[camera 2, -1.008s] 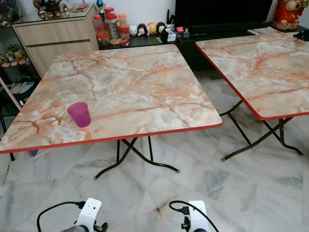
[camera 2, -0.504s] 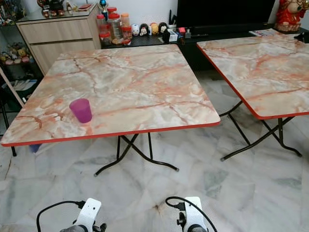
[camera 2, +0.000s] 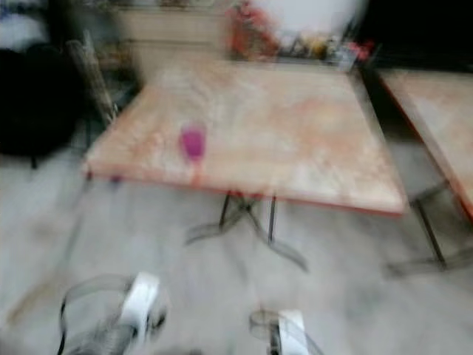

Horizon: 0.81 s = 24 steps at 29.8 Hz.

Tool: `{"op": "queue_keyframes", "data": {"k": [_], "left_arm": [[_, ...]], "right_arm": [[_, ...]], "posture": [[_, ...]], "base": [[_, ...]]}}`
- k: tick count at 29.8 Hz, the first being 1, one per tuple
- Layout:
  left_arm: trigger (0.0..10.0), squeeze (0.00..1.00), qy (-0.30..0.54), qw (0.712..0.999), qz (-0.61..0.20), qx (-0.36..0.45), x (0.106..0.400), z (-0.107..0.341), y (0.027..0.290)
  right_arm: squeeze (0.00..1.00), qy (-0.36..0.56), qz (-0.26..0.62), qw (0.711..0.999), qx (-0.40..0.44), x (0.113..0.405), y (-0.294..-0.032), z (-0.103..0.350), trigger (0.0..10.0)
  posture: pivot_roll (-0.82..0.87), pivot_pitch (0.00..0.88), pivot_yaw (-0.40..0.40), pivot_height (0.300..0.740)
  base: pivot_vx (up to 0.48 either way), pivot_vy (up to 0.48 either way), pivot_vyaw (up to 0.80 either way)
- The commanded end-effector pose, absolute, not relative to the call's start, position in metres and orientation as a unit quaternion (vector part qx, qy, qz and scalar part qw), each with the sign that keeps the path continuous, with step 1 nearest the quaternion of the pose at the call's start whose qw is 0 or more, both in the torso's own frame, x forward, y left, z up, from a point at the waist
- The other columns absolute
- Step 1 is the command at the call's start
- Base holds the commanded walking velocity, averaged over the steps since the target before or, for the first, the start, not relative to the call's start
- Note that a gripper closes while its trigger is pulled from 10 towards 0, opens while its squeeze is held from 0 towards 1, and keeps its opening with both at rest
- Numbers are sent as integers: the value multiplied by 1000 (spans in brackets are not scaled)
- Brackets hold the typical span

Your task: Setting the table

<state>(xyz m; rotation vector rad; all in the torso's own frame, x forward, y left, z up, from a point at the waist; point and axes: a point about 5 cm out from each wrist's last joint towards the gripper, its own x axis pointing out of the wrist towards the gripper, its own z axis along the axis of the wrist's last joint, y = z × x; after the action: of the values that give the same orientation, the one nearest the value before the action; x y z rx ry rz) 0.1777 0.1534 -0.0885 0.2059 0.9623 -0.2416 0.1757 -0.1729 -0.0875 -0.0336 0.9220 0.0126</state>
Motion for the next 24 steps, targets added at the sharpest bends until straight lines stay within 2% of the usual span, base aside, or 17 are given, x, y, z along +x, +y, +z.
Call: {"op": "queue_keyframes", "data": {"k": [1,10,24], "left_arm": [[10000,0,452,875,-118,128,194,-81,164],[10000,0,452,873,-126,134,194,-81,164],[10000,0,453,875,-123,121,194,-81,160]], "right_arm": [[0,436,9,900,-3,181,-163,-86,10000],[0,428,1,904,7,183,-162,-84,10000],[0,424,1,906,4,186,-165,-83,10000]], "posture": [[70,0,68,740],[60,0,80,740],[54,0,63,740]], "base": [[270,281,0],[269,278,0],[0,0,0]]}}
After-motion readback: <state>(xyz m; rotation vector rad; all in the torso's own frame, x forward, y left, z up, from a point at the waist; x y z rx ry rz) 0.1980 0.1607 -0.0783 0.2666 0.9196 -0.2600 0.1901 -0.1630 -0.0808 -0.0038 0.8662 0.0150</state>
